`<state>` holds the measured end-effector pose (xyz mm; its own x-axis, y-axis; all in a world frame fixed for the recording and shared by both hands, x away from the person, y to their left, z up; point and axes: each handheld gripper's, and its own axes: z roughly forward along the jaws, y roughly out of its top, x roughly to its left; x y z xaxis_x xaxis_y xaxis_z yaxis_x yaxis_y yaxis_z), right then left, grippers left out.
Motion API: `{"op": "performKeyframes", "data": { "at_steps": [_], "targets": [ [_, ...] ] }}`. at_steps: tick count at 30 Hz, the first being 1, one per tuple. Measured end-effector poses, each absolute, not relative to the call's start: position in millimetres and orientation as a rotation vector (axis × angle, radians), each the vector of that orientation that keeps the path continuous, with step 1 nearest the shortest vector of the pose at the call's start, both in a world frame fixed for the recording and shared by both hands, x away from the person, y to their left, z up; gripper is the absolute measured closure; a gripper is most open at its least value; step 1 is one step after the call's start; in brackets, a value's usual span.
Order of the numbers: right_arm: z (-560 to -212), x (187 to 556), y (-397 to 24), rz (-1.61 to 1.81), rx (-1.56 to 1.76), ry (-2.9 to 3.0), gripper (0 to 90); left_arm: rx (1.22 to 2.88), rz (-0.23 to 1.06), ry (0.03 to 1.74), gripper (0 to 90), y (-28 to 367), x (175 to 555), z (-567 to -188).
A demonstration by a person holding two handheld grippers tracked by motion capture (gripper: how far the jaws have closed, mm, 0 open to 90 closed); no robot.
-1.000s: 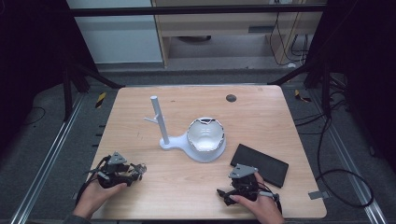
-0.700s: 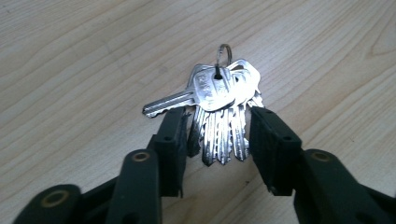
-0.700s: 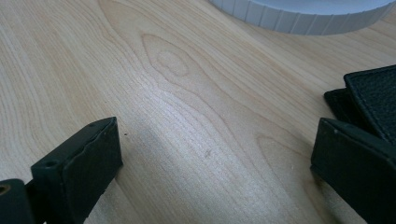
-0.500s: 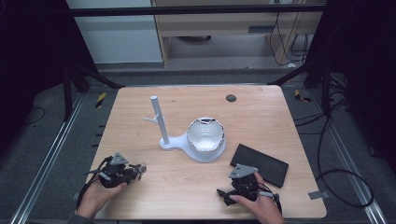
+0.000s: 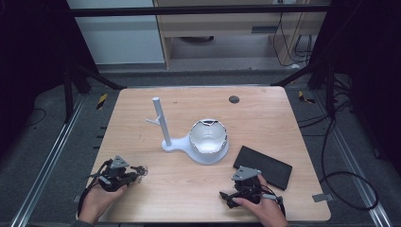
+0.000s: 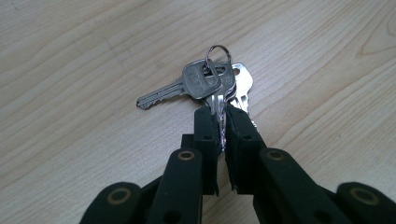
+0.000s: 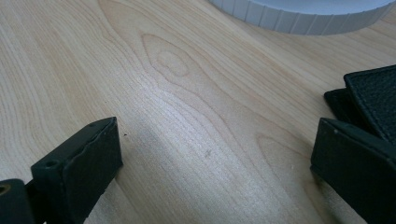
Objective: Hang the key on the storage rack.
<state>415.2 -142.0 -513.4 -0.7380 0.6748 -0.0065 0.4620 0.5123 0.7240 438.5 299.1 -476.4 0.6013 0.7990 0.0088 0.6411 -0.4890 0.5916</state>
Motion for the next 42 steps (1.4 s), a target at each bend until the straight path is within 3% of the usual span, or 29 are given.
{"op": "performKeyframes", "data": {
  "at_steps": [2,32,33,37,38,40,41,42],
  "targets": [
    [-513,415,-142,1.054,0.955,2.470,1.9,2.276,0.383,1.138,87.9,301,438,-474],
    [-513,415,-142,1.054,0.953,2.470,1.9,2.252,0.470,1.135,88.4,303,439,-452],
    [-513,415,-142,1.054,0.953,2.470,1.9,2.183,0.477,1.266,88.4,298,433,-452],
    [-513,415,-142,1.054,0.953,2.470,1.9,2.160,0.447,1.367,88.4,292,432,-448],
    [-513,415,-142,1.054,0.953,2.470,1.8,2.431,0.610,0.968,88.4,306,452,-437],
    [-513,415,-142,1.054,0.953,2.470,1.9,2.628,0.693,0.510,88.4,312,476,-420],
    [-513,415,-142,1.054,0.953,2.470,1.9,2.628,0.693,0.510,88.4,312,476,-420],
    [-513,415,-142,1.054,0.953,2.470,1.9,2.686,0.708,0.345,88.4,311,486,-412]
  ]
}}
